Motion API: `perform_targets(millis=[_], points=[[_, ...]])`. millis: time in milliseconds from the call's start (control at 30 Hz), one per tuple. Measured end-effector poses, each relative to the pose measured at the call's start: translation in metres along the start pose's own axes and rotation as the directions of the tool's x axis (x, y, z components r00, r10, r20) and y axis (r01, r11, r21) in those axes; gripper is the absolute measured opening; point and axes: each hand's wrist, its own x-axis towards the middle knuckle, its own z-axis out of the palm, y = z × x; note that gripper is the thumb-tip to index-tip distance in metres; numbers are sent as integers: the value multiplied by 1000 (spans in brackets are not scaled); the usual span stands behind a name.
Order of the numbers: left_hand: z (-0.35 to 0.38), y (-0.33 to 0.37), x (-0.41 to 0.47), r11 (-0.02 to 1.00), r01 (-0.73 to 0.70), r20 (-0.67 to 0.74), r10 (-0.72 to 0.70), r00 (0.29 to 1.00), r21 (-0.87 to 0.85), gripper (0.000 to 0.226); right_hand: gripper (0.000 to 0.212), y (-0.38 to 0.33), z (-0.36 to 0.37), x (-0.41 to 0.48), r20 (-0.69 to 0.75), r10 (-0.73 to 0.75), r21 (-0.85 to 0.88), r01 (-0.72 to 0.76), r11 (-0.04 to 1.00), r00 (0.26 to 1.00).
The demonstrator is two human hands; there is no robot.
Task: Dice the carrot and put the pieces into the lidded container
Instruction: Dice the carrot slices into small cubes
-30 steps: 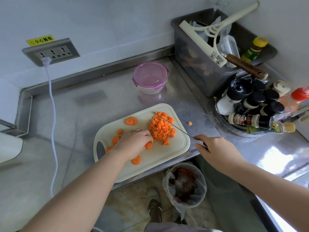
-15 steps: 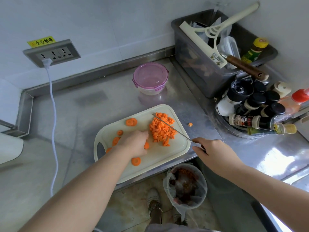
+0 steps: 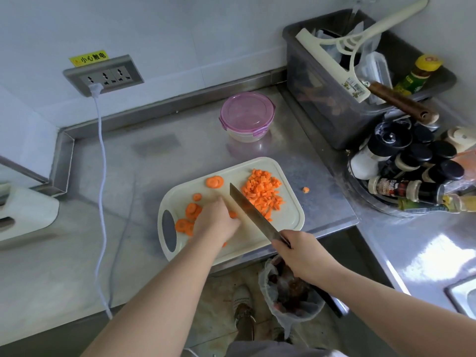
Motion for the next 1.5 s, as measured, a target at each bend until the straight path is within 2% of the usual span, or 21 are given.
perform_targets(millis=[200, 400, 500, 533, 633, 767, 900, 1067, 1200, 1300, 1500], points=[[0, -5, -4, 970, 85, 74, -69, 995, -227, 21, 34, -5, 11, 3, 27, 6, -25, -6, 1000, 1000], [19, -3, -8, 842, 204, 114, -170, 979, -499, 31, 27, -5, 11, 6, 31, -11, -72, 13, 997, 999], [24, -4, -7, 779, 220, 135, -174, 975, -587, 4, 27, -4, 9, 7, 43, -22, -109, 27, 994, 999], [23, -5, -7, 761, 221, 140, -172, 975, -610, 4, 30, -4, 9, 7, 44, -28, -126, 33, 992, 999], [23, -6, -8, 733, 223, 145, -170, 975, -643, 1, 26, -3, 10, 7, 46, -37, -161, 44, 986, 998], [24, -6, -5, 677, 250, 165, -189, 968, -692, 20, 27, -4, 15, 7, 48, -53, -180, 61, 982, 997], [27, -8, -5, 593, 293, 197, -223, 955, -750, 8, 27, -3, 20, 9, 51, -62, -222, 71, 972, 997], [25, -8, -6, 524, 318, 222, -239, 945, -790, 13, 24, -5, 11, 8, 1, -90, -225, 88, 970, 996], [26, -8, -3, 536, 330, 226, -252, 941, -777, 18, 26, -9, 10, 0, -33, -158, -261, 144, 954, 987], [27, -7, -2, 500, 347, 247, -256, 935, -794, 18, 27, -11, 15, -3, -19, -153, -290, 141, 947, 988], [28, -9, -2, 523, 338, 240, -246, 939, -782, 19, 28, -8, 21, -3, -22, -132, -331, 118, 936, 991]])
